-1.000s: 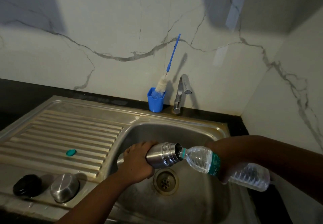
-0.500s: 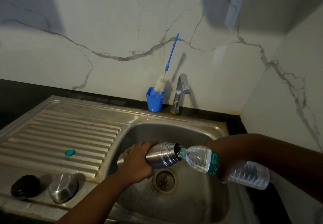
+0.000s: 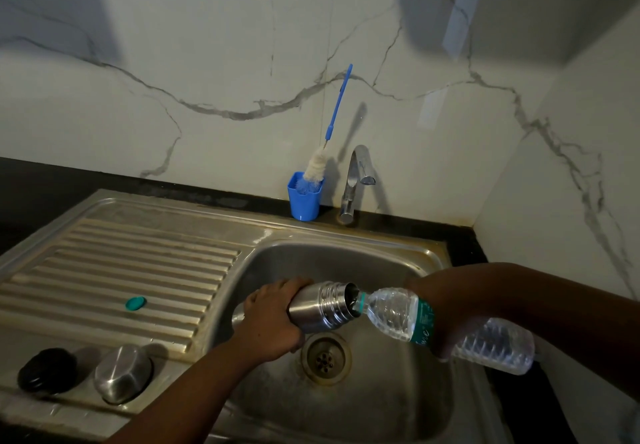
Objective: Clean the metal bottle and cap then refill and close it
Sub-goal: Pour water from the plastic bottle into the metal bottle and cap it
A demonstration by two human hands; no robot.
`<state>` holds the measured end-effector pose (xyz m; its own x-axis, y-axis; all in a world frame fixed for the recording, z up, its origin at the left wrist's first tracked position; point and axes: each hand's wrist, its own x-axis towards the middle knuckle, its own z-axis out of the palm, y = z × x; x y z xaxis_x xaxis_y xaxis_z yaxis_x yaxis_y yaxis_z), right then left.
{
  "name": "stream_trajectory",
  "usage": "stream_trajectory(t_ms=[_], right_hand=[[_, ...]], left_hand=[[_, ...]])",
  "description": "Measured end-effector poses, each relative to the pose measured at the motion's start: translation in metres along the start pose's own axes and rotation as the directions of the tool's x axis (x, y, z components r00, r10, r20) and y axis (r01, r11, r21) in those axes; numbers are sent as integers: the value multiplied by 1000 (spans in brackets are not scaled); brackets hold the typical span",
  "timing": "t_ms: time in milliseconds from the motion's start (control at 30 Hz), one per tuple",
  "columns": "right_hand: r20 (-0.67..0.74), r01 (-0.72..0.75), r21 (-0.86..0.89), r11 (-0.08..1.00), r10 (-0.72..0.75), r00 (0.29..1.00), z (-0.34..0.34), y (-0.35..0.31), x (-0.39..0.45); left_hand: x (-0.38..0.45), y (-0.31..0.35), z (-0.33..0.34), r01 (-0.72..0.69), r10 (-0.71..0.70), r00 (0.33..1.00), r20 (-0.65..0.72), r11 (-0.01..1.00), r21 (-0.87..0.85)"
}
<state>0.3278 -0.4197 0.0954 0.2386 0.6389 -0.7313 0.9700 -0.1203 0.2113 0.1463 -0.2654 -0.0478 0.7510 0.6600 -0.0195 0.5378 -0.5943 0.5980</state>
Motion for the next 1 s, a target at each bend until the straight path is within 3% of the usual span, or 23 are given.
stream_trajectory(t_ms=[1000], right_hand=[[40,15,34,999,-16,999,-1,0,-3]], left_hand=[[-1,2,3,-13,13,1000,9,1000,26]])
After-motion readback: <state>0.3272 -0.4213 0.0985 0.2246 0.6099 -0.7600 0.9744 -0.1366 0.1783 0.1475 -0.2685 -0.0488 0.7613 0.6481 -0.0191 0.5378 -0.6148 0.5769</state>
